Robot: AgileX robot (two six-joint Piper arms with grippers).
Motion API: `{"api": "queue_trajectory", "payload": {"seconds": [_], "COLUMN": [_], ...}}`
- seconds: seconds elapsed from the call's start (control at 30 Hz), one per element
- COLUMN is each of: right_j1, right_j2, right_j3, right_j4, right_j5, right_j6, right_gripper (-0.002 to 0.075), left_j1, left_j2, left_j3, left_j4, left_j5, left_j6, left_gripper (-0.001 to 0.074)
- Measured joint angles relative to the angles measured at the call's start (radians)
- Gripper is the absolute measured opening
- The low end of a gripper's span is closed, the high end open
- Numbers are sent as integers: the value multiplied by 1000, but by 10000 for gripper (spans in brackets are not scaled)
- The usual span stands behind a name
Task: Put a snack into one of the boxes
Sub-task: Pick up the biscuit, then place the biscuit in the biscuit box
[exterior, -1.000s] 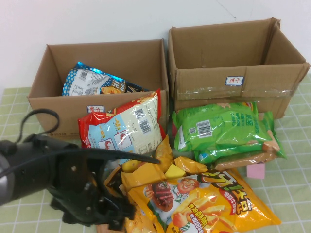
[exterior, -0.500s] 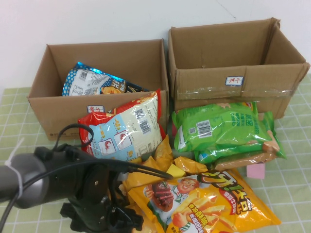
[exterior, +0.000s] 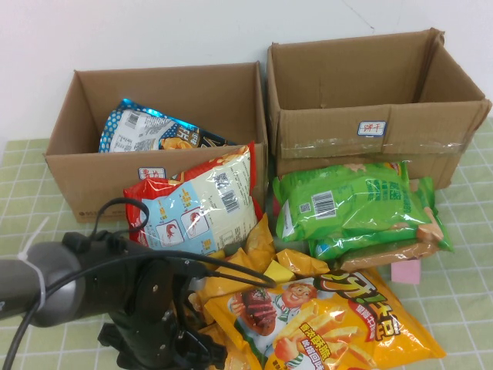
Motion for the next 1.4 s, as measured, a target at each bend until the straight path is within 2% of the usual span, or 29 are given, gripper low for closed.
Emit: {"api": "queue_trajectory", "payload": {"seconds": [0.3,0.4,0.6,0.77,0.9,1.0,1.23,1.3,1.4], "right_j1": [0,0,0,0,0,0,0,0,0], "right_j2": [0,0,0,0,0,0,0,0,0], "right_j3": [0,0,0,0,0,0,0,0,0], "right_j4": [1,1,1,1,1,1,18,18,18], "right_j5": [0,0,0,0,-4,-10,-51,-52,-52], "right_j6": [0,0,0,-9,-14,-14,-16,-18,-18], "right_gripper": [-2,-2,-2,-2,-2,-2,-2,-2,-2], "left_j1": [0,0,0,0,0,0,-2,-2,0], "left_j2": [0,-16,-104,-169,-159,-111,116,187,296], "left_j3": [-7,-42,-228,-448,-593,-660,-706,-737,-808], "left_j4": [6,45,178,222,219,182,116,116,120], "left_j5": [21,111,313,296,125,-72,-743,-838,-893], "left_j6": [17,19,29,71,88,105,116,139,194], "left_gripper": [453,452,452,452,452,452,452,452,452]}}
